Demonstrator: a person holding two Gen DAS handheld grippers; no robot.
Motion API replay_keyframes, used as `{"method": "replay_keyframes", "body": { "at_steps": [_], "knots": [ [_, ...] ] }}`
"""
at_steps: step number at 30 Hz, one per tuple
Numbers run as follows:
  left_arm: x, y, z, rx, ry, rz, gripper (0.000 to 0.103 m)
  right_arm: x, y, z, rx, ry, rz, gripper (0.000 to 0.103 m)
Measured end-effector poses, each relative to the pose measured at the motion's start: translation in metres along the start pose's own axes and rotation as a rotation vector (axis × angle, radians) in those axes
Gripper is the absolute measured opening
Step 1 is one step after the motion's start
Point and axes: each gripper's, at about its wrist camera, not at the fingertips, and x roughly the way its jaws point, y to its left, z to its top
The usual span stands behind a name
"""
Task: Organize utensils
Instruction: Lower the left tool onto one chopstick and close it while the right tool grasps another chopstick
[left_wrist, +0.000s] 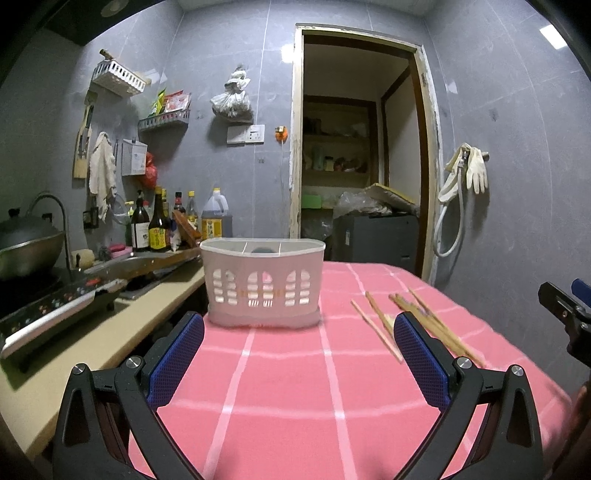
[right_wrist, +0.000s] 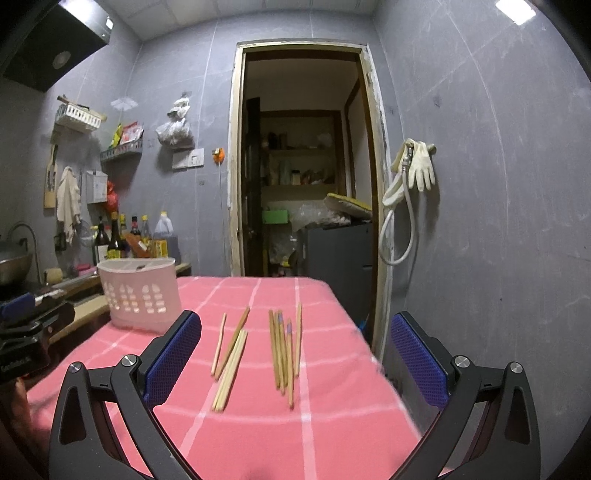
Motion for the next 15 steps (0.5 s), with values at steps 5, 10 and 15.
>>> {"method": "replay_keyframes", "body": {
  "at_steps": [5, 10, 15],
  "knots": [
    [0.023, -0.006, 0.026, 0.023, -0.016, -0.001, 0.101, 0.025, -0.01, 0.03, -0.037, 0.002, 0.03, 0.103],
    [0.056, -0.012, 0.048, 0.02, 0.005, -0.03, 0.101, 0.061, -0.018, 0.061, -0.061, 0.015, 0.039, 0.103],
    [0.091, -0.024, 0.057, 0.035, 0.031, -0.052, 0.101, 0.1, -0.024, 0.075, -0.053, 0.032, 0.042, 0.103]
  ]
}}
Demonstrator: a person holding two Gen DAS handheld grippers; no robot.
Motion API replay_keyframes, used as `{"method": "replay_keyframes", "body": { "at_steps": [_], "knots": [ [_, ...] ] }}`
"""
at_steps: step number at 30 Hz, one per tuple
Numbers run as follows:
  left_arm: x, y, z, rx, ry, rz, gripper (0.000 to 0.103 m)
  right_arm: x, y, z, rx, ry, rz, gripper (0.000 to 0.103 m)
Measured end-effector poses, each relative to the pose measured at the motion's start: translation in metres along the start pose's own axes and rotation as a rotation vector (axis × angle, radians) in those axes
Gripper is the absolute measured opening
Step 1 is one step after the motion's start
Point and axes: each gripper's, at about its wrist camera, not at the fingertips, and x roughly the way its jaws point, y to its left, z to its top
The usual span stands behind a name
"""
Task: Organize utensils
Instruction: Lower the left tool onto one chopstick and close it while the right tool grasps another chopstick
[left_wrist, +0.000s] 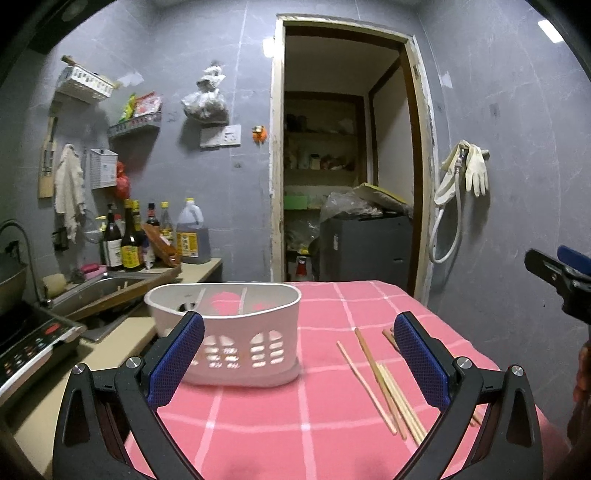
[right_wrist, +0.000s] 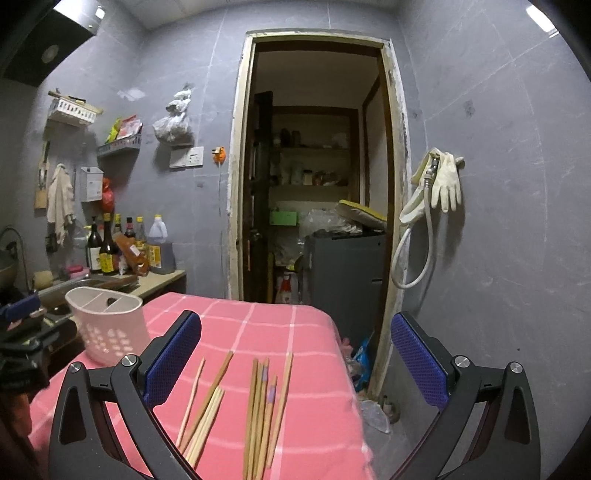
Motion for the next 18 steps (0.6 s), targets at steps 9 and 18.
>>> {"method": "replay_keyframes", "body": {
  "at_steps": [9, 18],
  "knots": [
    [0.068, -0.018, -0.01, 0.01, 0.136, -0.051, 0.101, 0.066, -0.007, -0.019, 0.008, 0.145, 0.074, 0.103],
    [0.12, -0.026, -0.029, -0.011, 0.306, -0.119, 0.098, 0.119, -0.03, -0.041, 0.068, 0.35, 0.127, 0.084]
  ]
}}
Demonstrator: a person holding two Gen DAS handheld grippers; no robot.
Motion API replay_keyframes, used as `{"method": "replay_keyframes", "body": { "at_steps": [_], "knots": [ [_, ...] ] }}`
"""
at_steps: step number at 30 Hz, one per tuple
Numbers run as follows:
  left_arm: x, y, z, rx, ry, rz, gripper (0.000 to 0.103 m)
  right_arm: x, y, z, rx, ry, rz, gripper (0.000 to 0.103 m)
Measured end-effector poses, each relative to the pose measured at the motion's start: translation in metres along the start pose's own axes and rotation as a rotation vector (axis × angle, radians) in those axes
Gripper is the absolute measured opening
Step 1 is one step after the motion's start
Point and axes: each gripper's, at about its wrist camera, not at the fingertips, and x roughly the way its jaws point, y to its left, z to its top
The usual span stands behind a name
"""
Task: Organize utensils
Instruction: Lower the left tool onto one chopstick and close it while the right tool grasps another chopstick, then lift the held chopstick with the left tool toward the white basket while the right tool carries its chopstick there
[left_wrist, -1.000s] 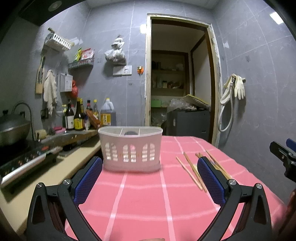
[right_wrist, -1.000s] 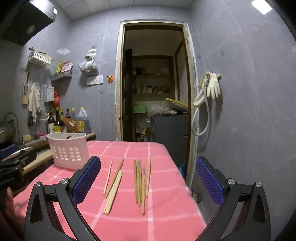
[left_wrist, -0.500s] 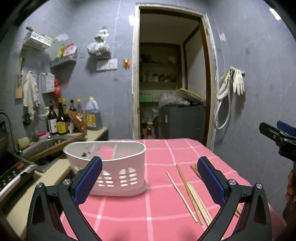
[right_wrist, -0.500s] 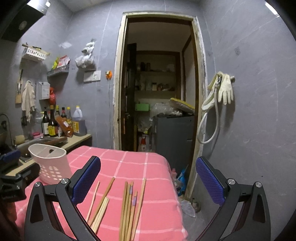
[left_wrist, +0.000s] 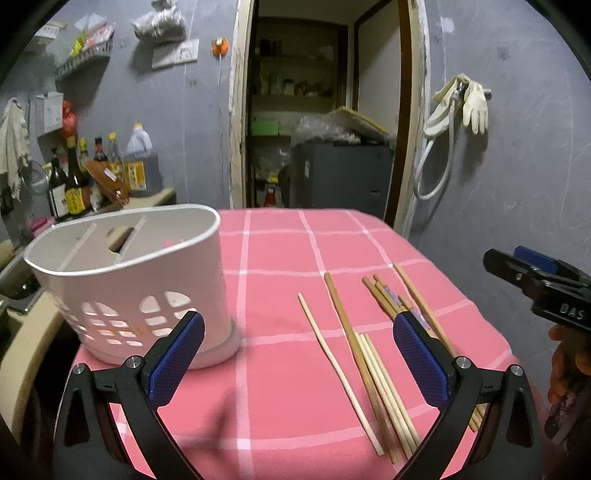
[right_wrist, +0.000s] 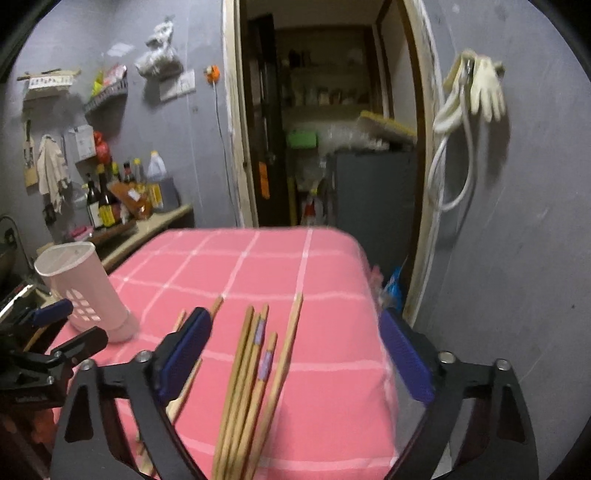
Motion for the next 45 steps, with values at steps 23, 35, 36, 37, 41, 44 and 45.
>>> {"method": "replay_keyframes", "body": {
  "at_steps": [23, 35, 36, 37, 41, 44, 45],
  "knots": [
    [0.07, 0.007, -0.01, -0.08, 0.334, -0.108, 0.032, 0.083, -0.013, -0.02, 0.065, 0.351, 0.074, 0.025],
    [0.089, 0.005, 0.001, -0.085, 0.411, -0.122, 0.017, 0.103, -0.006, -0.017, 0.071, 0.424, 0.059, 0.024],
    [0.09, 0.005, 0.002, -0.086, 0.418, -0.124, 0.015, 0.104, -0.006, -0.016, 0.076, 0.427, 0.054, 0.021],
    [0.091, 0.006, 0.002, -0.093, 0.424, -0.13, 0.012, 0.104, -0.006, -0.016, 0.083, 0.428, 0.052, 0.017],
    [0.091, 0.009, 0.003, -0.123, 0.447, -0.146, 0.003, 0.102, -0.012, -0.017, 0.168, 0.436, 0.099, 0.006],
    [0.09, 0.011, 0.003, -0.144, 0.451, -0.161, 0.003, 0.095, -0.016, -0.019, 0.225, 0.415, 0.127, 0.005],
    [0.087, 0.013, 0.003, -0.149, 0.45, -0.168, 0.003, 0.09, -0.017, -0.02, 0.238, 0.399, 0.136, 0.005]
  ]
}}
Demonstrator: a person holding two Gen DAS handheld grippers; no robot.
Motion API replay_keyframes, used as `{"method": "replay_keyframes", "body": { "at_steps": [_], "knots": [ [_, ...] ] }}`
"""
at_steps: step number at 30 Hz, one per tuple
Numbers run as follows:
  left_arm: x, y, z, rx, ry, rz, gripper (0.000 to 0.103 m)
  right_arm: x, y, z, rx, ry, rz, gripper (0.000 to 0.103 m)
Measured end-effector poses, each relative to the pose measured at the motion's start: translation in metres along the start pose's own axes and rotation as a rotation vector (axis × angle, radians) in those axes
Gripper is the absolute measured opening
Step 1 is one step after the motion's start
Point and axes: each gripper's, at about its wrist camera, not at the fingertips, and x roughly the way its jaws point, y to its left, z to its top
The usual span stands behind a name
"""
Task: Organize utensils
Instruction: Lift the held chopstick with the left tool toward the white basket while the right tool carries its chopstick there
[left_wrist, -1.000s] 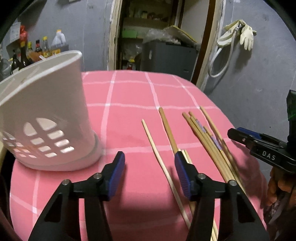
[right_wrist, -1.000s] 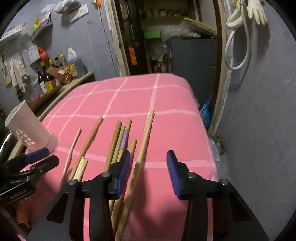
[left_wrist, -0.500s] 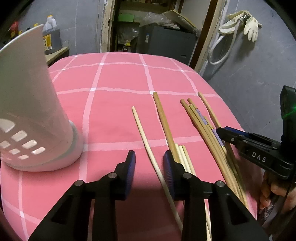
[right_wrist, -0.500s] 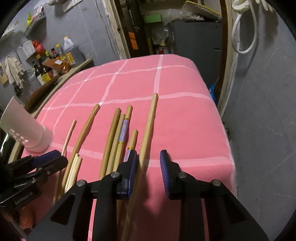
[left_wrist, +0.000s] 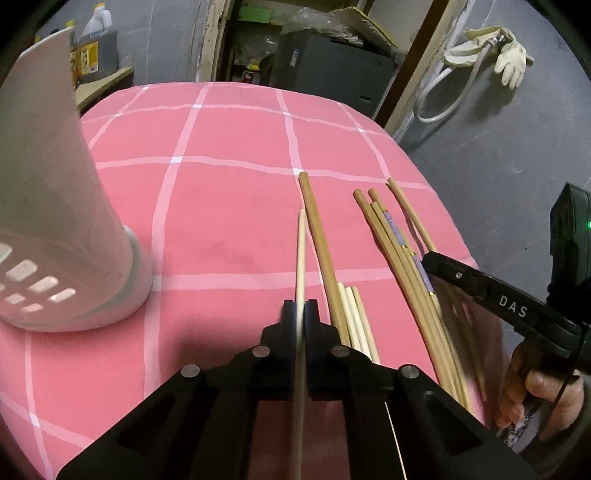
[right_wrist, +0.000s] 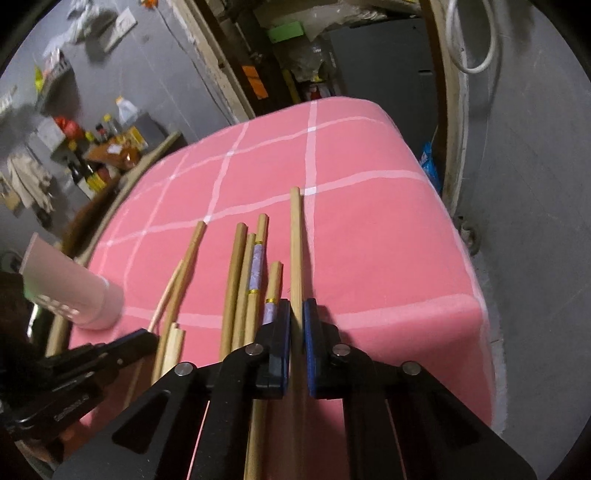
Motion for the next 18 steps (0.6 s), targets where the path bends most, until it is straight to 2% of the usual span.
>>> {"method": "replay_keyframes", "body": {
  "at_steps": [4, 7, 10, 14, 18],
  "knots": [
    [-0.012, 0.0, -0.007, 0.005, -0.015, -0.032, 0.003, -0.019, 0.003, -0.008, 0.021, -0.064, 0.049, 0.005],
    [-0.029, -0.003, -0.015, 0.02, -0.066, -0.059, 0.003, -0.036, 0.013, -0.015, 0.013, -0.132, 0.089, 0.005],
    [-0.052, -0.003, -0.025, 0.036, -0.149, -0.086, 0.003, -0.057, 0.028, -0.025, -0.014, -0.239, 0.146, 0.005],
    [-0.085, -0.007, -0.028, 0.037, -0.298, -0.116, 0.003, -0.079, 0.052, -0.033, -0.063, -0.383, 0.213, 0.005],
    [-0.117, -0.002, -0.028, 0.024, -0.433, -0.111, 0.003, -0.092, 0.084, -0.032, -0.117, -0.508, 0.273, 0.005]
  ]
}}
